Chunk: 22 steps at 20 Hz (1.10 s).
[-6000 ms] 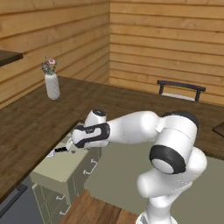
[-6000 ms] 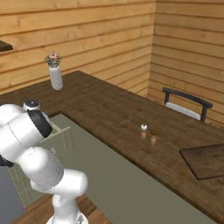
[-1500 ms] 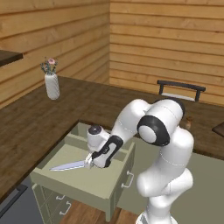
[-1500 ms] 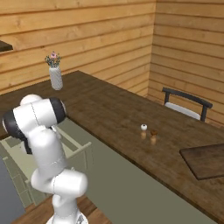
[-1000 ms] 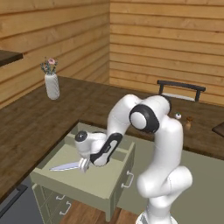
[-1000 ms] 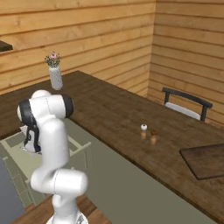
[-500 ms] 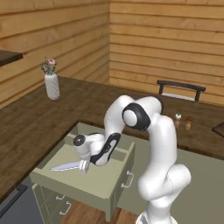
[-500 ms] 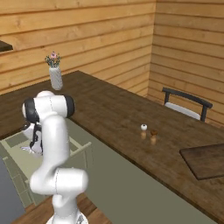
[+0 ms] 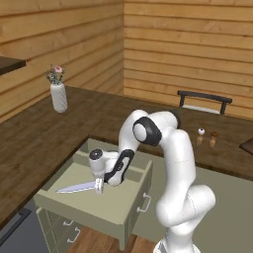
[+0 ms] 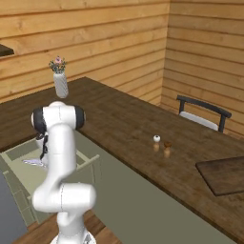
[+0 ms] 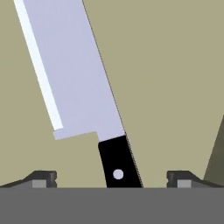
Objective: Pick up the knife from the drawer and place it on the cutting board. Then place the meat from the plate to the cutting board.
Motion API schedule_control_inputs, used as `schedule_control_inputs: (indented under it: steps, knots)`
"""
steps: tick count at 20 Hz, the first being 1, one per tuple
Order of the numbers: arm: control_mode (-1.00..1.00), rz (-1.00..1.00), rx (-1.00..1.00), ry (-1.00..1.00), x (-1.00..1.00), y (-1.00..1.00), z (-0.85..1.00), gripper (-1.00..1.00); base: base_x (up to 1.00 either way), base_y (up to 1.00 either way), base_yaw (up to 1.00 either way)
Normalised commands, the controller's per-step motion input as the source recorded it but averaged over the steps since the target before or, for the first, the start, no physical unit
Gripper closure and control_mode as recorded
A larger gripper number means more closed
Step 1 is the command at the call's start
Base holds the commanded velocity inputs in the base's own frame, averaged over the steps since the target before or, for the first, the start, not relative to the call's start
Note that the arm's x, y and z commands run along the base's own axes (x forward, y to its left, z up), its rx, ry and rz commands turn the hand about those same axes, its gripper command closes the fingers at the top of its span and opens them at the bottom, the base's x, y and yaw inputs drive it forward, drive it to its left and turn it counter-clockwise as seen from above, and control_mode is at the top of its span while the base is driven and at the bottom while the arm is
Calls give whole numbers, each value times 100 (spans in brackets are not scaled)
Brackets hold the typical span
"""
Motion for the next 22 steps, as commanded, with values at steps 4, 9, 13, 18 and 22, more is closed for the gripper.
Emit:
schedule_control_inputs:
  steps: [4,9,13,18,22]
  knots:
    - [-100,1,0,36,30,0,-33,-100,0,0,0]
    - [-100,0,0,37,10,0,-36,-100,0,0,0]
    - [-100,0,0,27,-59,3,-27,100,0,0,0]
    - [-100,0,-2,-1,-100,-8,-3,100,0,0,0]
    - [-100,-3,-6,-14,-100,-29,0,100,0,0,0]
